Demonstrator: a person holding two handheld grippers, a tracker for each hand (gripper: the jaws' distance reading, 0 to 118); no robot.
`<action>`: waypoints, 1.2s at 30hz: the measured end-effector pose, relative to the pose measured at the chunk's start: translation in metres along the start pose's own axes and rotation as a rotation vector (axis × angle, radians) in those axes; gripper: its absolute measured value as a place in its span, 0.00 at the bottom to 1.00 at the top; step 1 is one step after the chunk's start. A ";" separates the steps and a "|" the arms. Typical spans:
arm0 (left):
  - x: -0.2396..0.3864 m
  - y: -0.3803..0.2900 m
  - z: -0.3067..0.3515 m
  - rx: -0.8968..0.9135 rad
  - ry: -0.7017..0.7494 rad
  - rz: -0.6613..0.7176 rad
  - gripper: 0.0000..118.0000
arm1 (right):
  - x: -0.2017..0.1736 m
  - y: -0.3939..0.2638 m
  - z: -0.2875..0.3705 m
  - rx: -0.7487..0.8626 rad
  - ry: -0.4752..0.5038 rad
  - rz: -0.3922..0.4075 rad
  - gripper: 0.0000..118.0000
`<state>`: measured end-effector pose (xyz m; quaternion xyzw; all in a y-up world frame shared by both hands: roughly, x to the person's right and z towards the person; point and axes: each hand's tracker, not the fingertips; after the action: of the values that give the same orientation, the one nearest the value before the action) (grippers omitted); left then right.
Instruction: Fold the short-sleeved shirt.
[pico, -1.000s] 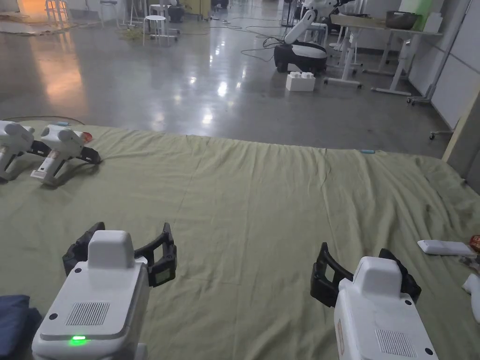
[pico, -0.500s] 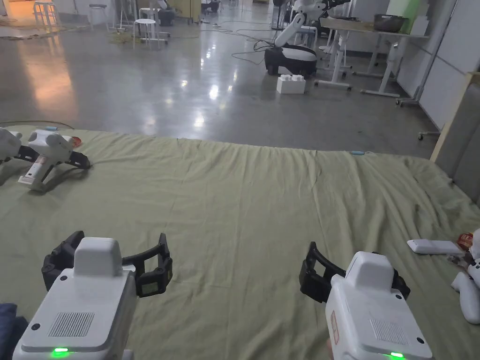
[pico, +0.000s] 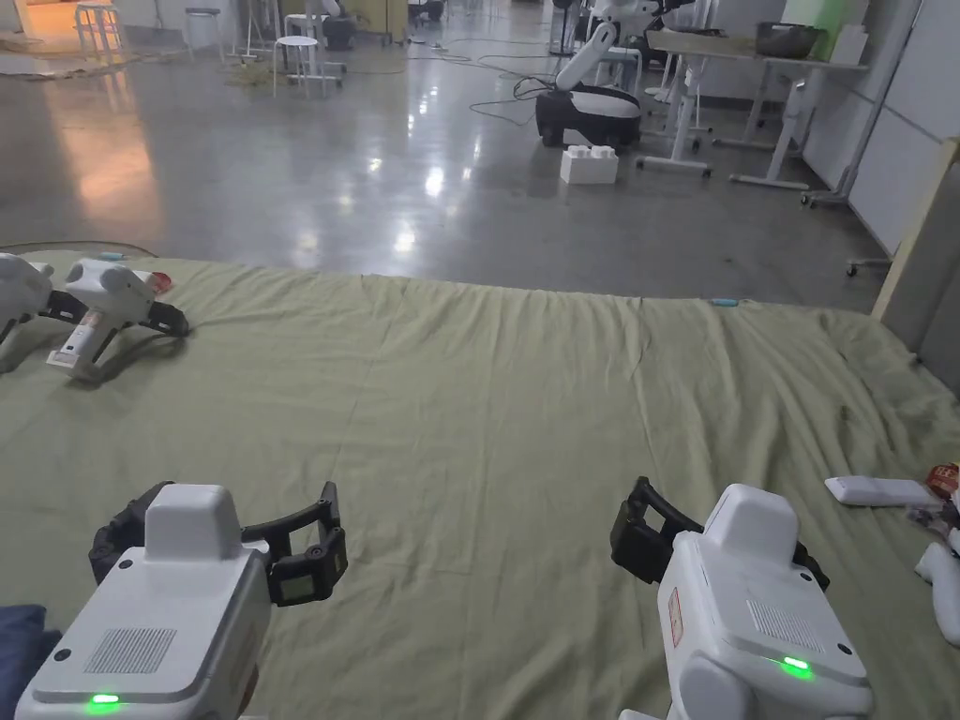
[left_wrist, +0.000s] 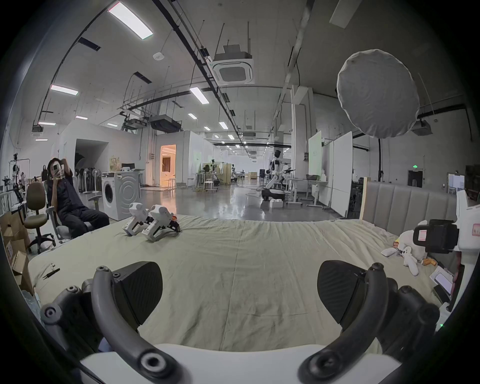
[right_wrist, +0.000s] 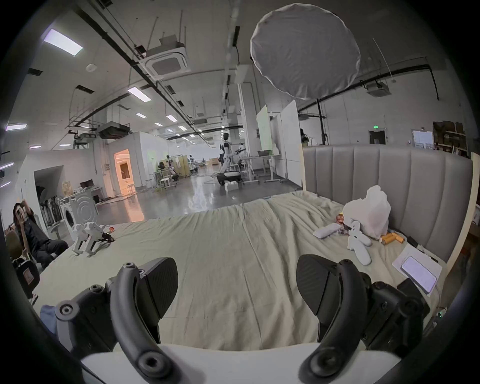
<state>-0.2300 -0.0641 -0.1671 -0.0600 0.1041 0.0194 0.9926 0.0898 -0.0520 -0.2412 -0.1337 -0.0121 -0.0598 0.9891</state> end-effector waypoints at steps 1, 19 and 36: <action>0.001 0.000 0.000 -0.002 0.005 -0.011 1.00 | -0.002 0.001 0.000 -0.004 -0.009 -0.001 0.82; -0.008 0.008 -0.006 -0.014 0.028 -0.003 1.00 | -0.009 0.016 -0.012 -0.115 -0.046 0.048 0.82; -0.007 0.007 -0.010 -0.027 0.005 -0.044 1.00 | 0.002 0.014 -0.015 -0.171 0.038 0.010 0.82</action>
<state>-0.2391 -0.0583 -0.1763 -0.0755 0.1051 -0.0014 0.9916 0.0938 -0.0430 -0.2592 -0.2164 0.0126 -0.0582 0.9745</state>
